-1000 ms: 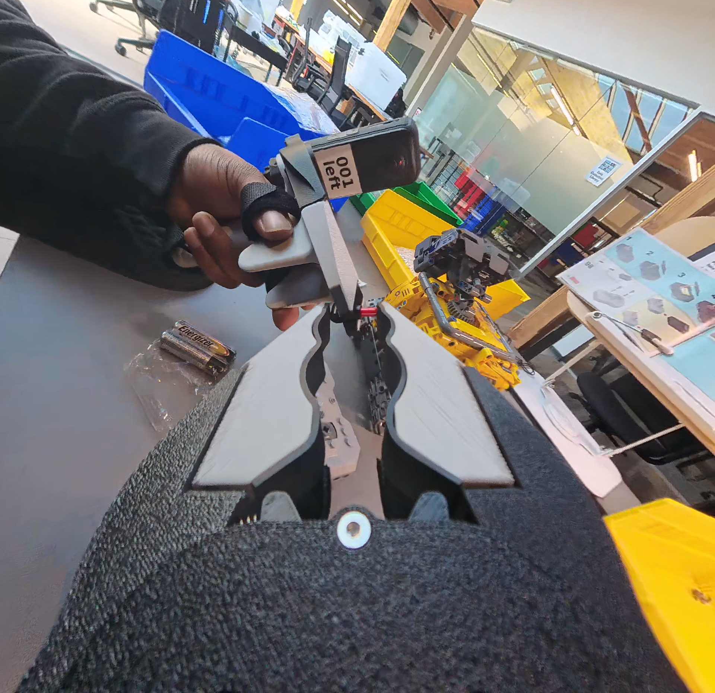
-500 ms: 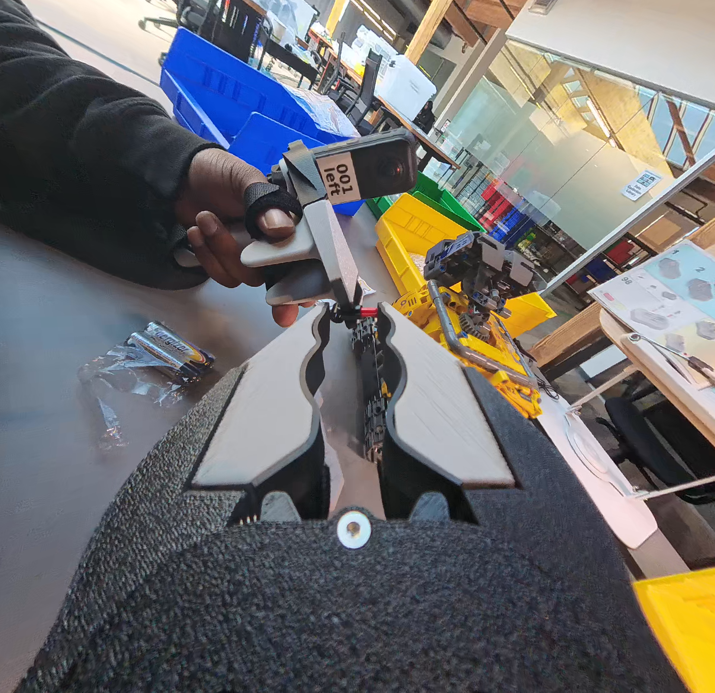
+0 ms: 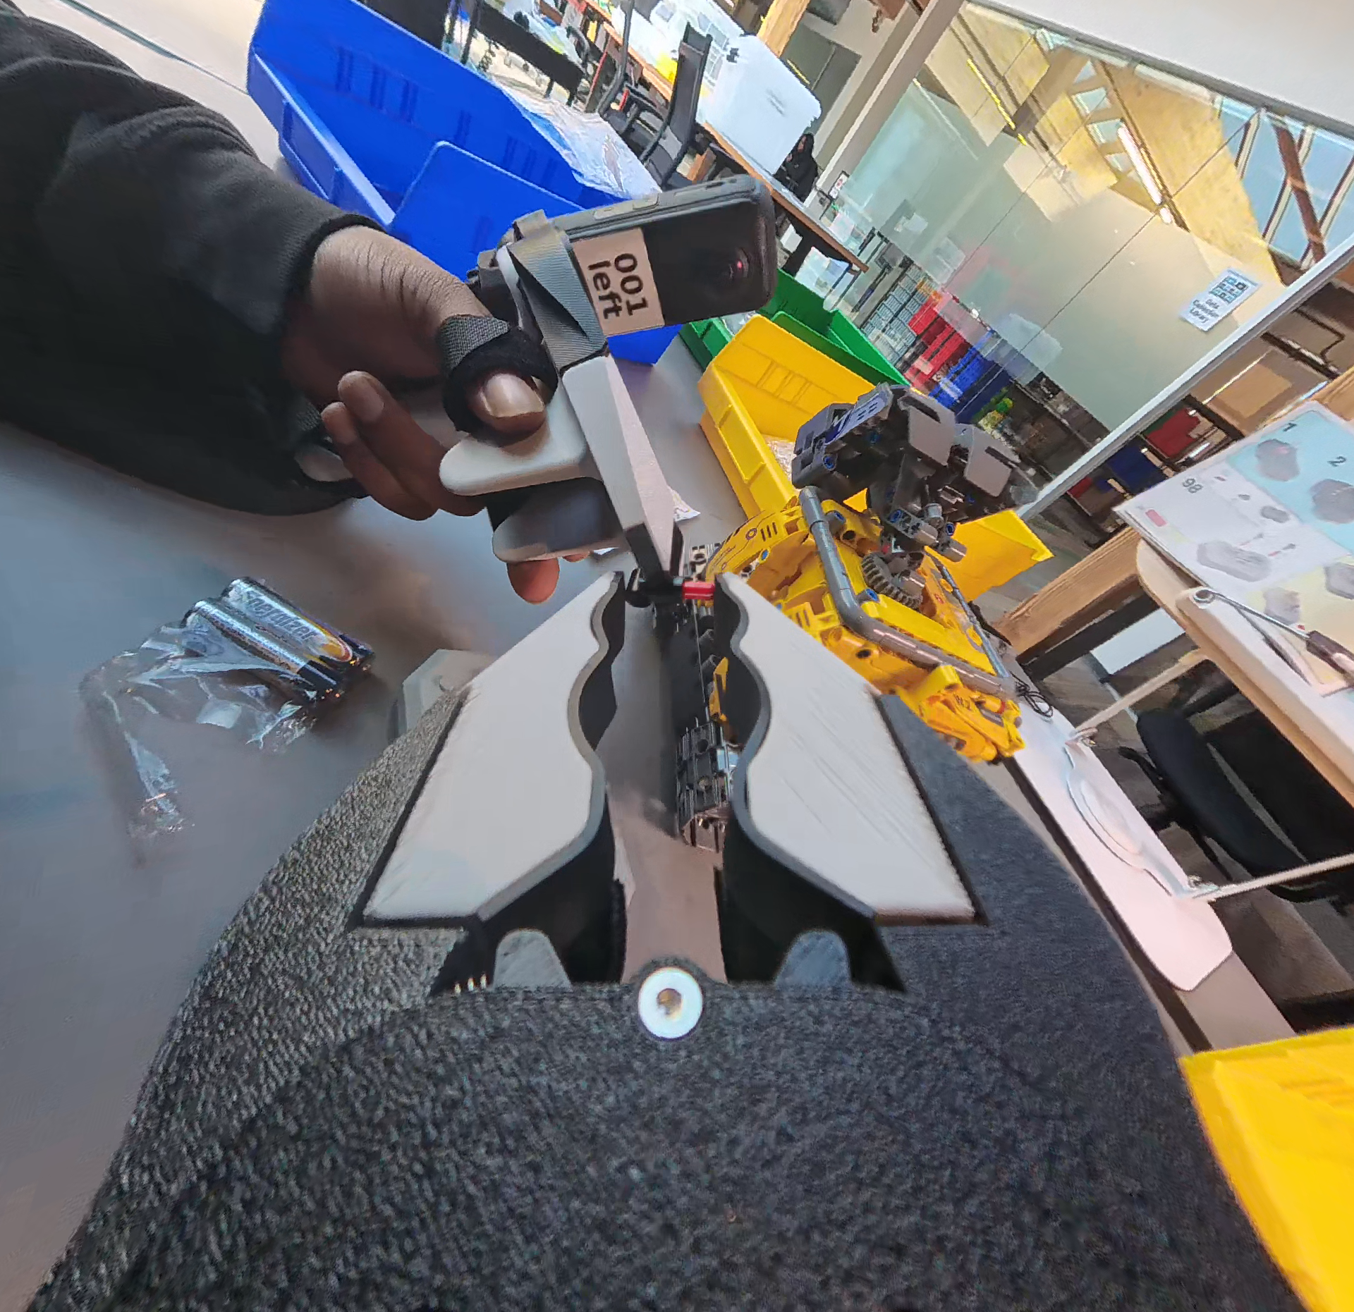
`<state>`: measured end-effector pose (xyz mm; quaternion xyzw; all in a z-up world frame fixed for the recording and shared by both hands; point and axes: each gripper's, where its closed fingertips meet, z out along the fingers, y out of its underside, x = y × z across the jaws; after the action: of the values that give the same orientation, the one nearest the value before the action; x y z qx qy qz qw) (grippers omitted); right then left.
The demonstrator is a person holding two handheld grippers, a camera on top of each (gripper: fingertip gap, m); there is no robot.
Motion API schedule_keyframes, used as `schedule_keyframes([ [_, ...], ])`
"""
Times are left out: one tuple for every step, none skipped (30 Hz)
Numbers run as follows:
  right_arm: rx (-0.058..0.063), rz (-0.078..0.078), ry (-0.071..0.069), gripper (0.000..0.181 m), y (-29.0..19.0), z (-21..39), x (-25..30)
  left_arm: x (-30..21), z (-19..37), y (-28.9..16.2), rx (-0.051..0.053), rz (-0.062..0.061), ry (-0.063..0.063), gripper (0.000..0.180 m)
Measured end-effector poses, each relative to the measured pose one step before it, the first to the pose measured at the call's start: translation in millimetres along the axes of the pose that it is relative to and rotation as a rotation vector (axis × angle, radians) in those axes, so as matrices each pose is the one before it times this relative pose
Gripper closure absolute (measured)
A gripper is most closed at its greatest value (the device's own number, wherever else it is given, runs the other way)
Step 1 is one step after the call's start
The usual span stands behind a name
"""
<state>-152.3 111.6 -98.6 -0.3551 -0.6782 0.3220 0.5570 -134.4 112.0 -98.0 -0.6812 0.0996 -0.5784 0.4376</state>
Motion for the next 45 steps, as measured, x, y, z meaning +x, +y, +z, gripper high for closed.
schedule_keyframes([
  [-0.0071, 0.0079, -0.0067, 0.158, 1.49, -2.03, -0.23, -0.56, 2.08, 0.88, -0.009, 0.0071, -0.0086, 0.174],
  [-0.0069, -0.0008, -0.0005, 0.158, 1.46, -2.06, 0.06, -0.36, 2.17, 0.82, -0.0082, 0.0034, -0.0056, 0.174],
  [-0.0038, -0.0056, 0.0, 0.158, 1.04, -2.24, -0.26, 0.36, 1.85, 1.12, -0.01, 0.0017, 0.0001, 0.174],
  [0.0005, -0.0051, -0.0041, 0.158, 0.38, -2.44, -0.98, 1.2, 1.87, 1.6, -0.0134, 0.0033, 0.0037, 0.174],
  [0.0028, -0.0022, -0.011, 0.158, -0.13, -2.67, -1.81, 1.38, 1.51, 2.13, -0.0171, 0.0041, 0.004, 0.174],
  [0.0, -0.004, -0.0156, 0.158, 0.33, -2.81, -2.05, 1.32, 1.05, 2.1, -0.0173, 0.0044, 0.0038, 0.174],
  [0.0004, -0.0043, -0.0205, 0.159, 0.14, -2.86, -2.44, 1.96, 0.66, 2.32, -0.0189, 0.0002, 0.0102, 0.174],
  [0.0036, -0.002, -0.0265, 0.16, -0.38, -2.92, -2.75, 2.61, 0.65, 2.63, -0.0211, -0.0036, 0.0169, 0.174],
  [0.004, 0.001, -0.0272, 0.163, -0.86, -2.5, -2.45, 2.3, 0.73, 2.69, -0.0202, -0.0035, 0.0143, 0.174],
  [-0.0001, 0.0012, -0.0265, 0.164, -0.64, -1.66, -2.27, 1.48, 0.91, 1.9, -0.0151, 0.0012, 0.0061, 0.174],
  [-0.0042, -0.0031, -0.026, 0.164, -0.25, -1.05, -2.37, 1.26, 0.86, 2.2, -0.0164, 0.0051, 0.0033, 0.174],
  [-0.0038, -0.0067, -0.0279, 0.165, -0.47, -1.02, -2.28, 1.55, 0.38, 1.97, -0.0154, 0.0033, 0.0062, 0.174],
  [-0.0027, -0.0029, -0.0237, 0.17, -0.59, -1.4, -0.97, 2.28, -0.03, 0.94, -0.0075, -0.0009, 0.0123, 0.174],
  [-0.0015, 0.0011, -0.0394, 0.173, -0.78, -1.65, -2.63, 2.51, -0.89, -0.83, 0.0046, -0.009, 0.0173, 0.174],
  [-0.0021, 0.0081, -0.0501, 0.177, -0.64, -1.02, -4.35, 1.58, -1.59, -3.87, 0.0242, -0.0125, 0.0155, 0.175],
  [0.0026, 0.016, -0.0178, 0.177, -1.55, 0.65, -0.3, 1.04, -0.9, -1.82, 0.0106, -0.0103, 0.0117, 0.175],
  [0.0054, 0.0017, 0.0047, 0.177, -2.01, 0.68, 2.28, 0.81, -1.4, -1.88, 0.0107, -0.0015, 0.0042, 0.175],
  [0.0208, 0.003, 0.0379, 0.177, -3.93, -0.6, 6.24, 1.74, -2.02, -2.94, 0.0133, 0.0059, 0.0029, 0.175],
  [0.0268, 0.021, 0.0085, 0.177, -4.54, -0.25, 1.81, 2.54, -1.16, -3.35, 0.0144, 0.0136, 0.001, 0.175],
  [0.0161, 0.0294, 0.0003, 0.177, -2.58, 0.17, 0.95, 0.62, -0.95, -2.57, 0.0111, 0.0167, -0.0108, 0.18],
  [0.0019, 0.0197, -0.0046, 0.177, 0.02, -0.26, 0.31, -1.54, -1.32, -2.6, 0.0149, 0.0156, -0.0165, 0.18],
  [0.0021, 0.0104, 0.0168, 0.177, 0.32, -1.68, 3.28, -1.76, -1.73, -2.62, 0.0193, 0.0009, -0.0093, 0.18],
  [0.0034, 0.0147, 0.0178, 0.177, 0.37, -2.65, 3.25, -0.11, -1.94, -2.2, 0.0192, -0.0101, 0.0073, 0.18],
  [0.0071, 0.0247, 0.0163, 0.177, -0.27, -3.47, 3.05, -1.37, -1.15, 0.19, 0.006, -0.0085, -0.0022, 0.18],
  [0.0077, 0.0248, 0.0076, 0.177, -0.25, -3.97, 1.51, -3.7, -0.58, 1.76, -0.0023, 0.0021, -0.0188, 0.18],
  [0.001, 0.0208, 0.0068, 0.177, 0.81, -4.06, 1.05, -4.83, -0.17, 2.41, -0.0058, 0.0036, -0.0248, 0.18],
  [-0.0078, 0.014, 0.0128, 0.177, 2.62, -3.91, 1.58, -3.95, 0.16, 1.74, -0.0039, 0.0029, -0.019, 0.18],
  [-0.0203, 0.0085, 0.0137, 0.177, 5.22, -3.84, 1.49, -2.47, 0.31, 1.11, -0.0025, 0.0017, -0.0099, 0.18],
  [-0.0337, 0.0055, 0.0112, 0.177, 7.89, -3.85, 0.87, -1.43, 0.13, 0.2, -0.0005, 0.002, -0.007, 0.18],
  [-0.0455, 0.0072, 0.0177, 0.177, 10.78, -4.14, 1.84, -1.48, -0.28, -0.18, -0.0008, 0.0079, -0.0107, 0.18],
  [-0.0629, 0.0175, 0.0199, 0.177, 14.85, -4.43, 2.95, -2.34, -0.89, -0.14, -0.0015, 0.0145, -0.0197, 0.18],
  [-0.0765, 0.0324, 0.0024, 0.177, 18.63, -3.98, 1.22, -3.71, -1.43, 0.09, -0.0023, 0.0198, -0.0291, 0.178],
  [-0.0808, 0.0402, -0.0059, 0.177, 20.22, -3.0, -0.03, -4.75, -1.81, 0.65, -0.0048, 0.0233, -0.0366, 0.176],
  [-0.079, 0.0363, 0.0071, 0.177, 20.05, -1.48, 1.61, -4.66, -1.68, 0.75, -0.0053, 0.0228, -0.0356, 0.173],
  [-0.0746, 0.0281, -0.0028, 0.177, 18.59, 0.23, -0.48, -2.71, -1.53, -0.42, 0.0008, 0.0185, -0.0238, 0.17],
  [-0.0643, 0.0208, -0.01, 0.177, 15.05, 1.83, -2.51, -1.23, -1.28, -1.28, 0.0051, 0.0184, -0.0143, 0.167],
  [-0.0453, 0.0082, 0.0075, 0.177, 10.2, 3.03, -0.79, -1.69, -0.88, -0.83, 0.0024, 0.0201, -0.0173, 0.165],
  [-0.0396, -0.0039, 0.0026, 0.177, 7.56, 3.22, -1.78, -2.2, -0.5, -0.37, -0.0016, 0.0184, -0.0207, 0.164],
  [-0.0325, -0.0114, 0.0064, 0.177, 5.33, 2.38, -0.8, -1.22, -0.11, 0.15, -0.0036, 0.0154, -0.0148, 0.163],
  [0.0182, 0.0029, 0.0113, 0.177, -3.37, -1.06, 1.74, -0.23, 0.25, 0.5, -0.004, 0.0127, -0.0078, 0.162],
  [-0.0005, 0.0131, -0.0052, 0.177, -0.35, -1.47, 1.59, 0.0, 0.35, 1.0, -0.0046, 0.0099, -0.0062, 0.161],
  [0.0132, 0.0133, -0.0196, 0.171, -1.77, -2.71, 0.72, -0.21, 0.44, 1.04, -0.005, 0.0073, -0.0066, 0.16],
  [0.0238, 0.0136, -0.0032, 0.167, -3.16, -4.8, 4.55, -0.15, 0.3, 0.71, -0.0026, 0.0053, -0.0052, 0.16],
  [0.014, 0.0123, 0.0091, 0.165, -1.66, -6.9, 8.1, 0.06, -0.16, -0.09, 0.0011, 0.0039, -0.0023, 0.16],
  [0.0042, 0.0125, 0.0109, 0.164, 0.65, -8.5, 9.92, -0.05, -0.47, -0.61, 0.0045, 0.0011, -0.0012, 0.16],
])
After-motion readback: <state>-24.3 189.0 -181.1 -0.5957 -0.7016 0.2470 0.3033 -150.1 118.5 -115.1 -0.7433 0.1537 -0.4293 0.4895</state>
